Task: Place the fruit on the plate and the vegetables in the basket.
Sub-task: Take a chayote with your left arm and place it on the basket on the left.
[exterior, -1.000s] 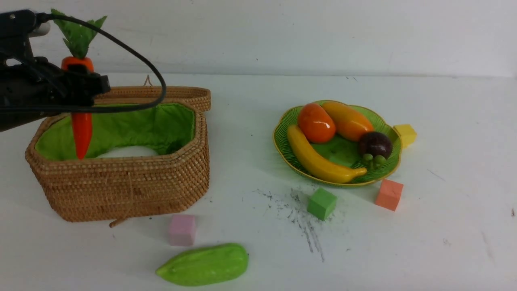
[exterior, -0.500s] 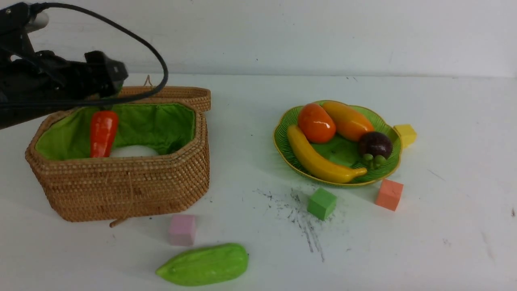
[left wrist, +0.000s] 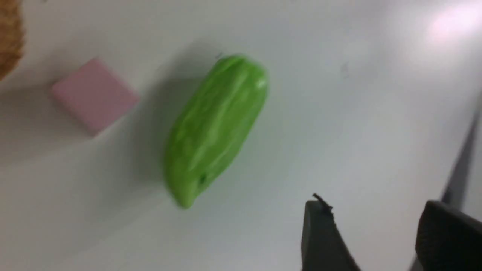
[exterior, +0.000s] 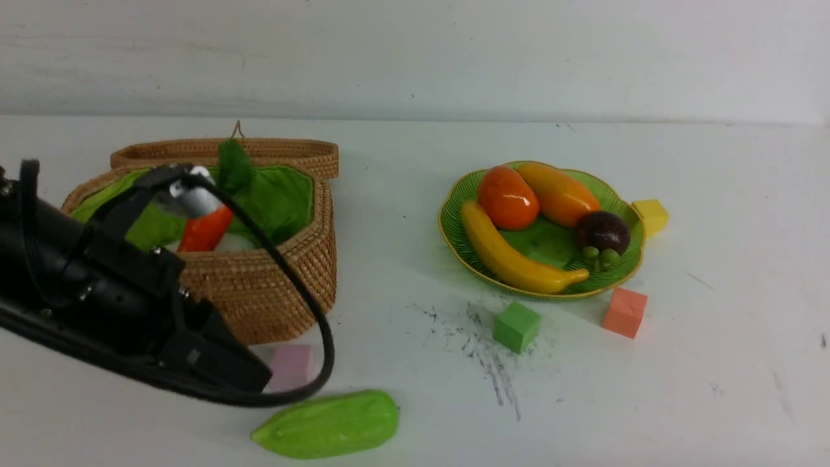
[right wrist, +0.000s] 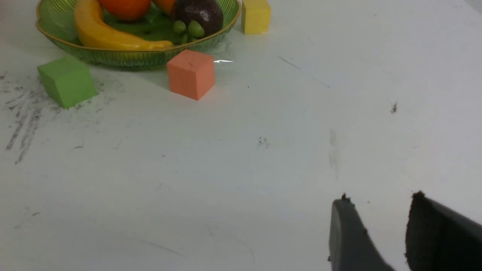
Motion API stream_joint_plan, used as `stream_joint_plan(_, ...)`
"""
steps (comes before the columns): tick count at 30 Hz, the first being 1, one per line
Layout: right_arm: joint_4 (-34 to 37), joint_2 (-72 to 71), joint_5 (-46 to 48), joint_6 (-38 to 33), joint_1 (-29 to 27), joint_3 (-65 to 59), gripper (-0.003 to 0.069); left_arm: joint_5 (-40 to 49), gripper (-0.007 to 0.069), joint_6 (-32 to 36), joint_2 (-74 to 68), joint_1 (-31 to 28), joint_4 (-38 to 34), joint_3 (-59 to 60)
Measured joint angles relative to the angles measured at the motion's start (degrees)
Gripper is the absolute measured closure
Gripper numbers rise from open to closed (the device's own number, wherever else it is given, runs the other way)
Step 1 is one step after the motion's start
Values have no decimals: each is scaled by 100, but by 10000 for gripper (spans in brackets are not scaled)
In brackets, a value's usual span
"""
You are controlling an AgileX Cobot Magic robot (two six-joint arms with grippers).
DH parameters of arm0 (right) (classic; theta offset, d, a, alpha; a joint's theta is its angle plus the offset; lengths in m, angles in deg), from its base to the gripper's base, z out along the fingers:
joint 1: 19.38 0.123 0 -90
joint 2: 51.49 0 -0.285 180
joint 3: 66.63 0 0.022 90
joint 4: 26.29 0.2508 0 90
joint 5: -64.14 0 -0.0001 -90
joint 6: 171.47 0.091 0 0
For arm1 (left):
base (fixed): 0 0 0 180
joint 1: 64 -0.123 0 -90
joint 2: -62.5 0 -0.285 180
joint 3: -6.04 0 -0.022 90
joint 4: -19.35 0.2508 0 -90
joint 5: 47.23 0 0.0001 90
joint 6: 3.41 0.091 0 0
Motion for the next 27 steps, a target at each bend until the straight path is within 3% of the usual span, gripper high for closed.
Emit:
stream_joint_plan(7,-30,0,0,0,0,0,419,-1212,282,-237,-110,1600,1353,0)
stream_joint_plan(11,-30,0,0,0,0,0,419,-2469,282,-771,-473,2341,2091,0)
stream_joint_plan(16,-35,0,0,0,0,0,419,-3391,260,-1352,-934,2772,2576,-5)
stream_joint_plan(27,-41,0,0,0,0,0,419,-3660,71,-2660,-1696,2932,2899,-5)
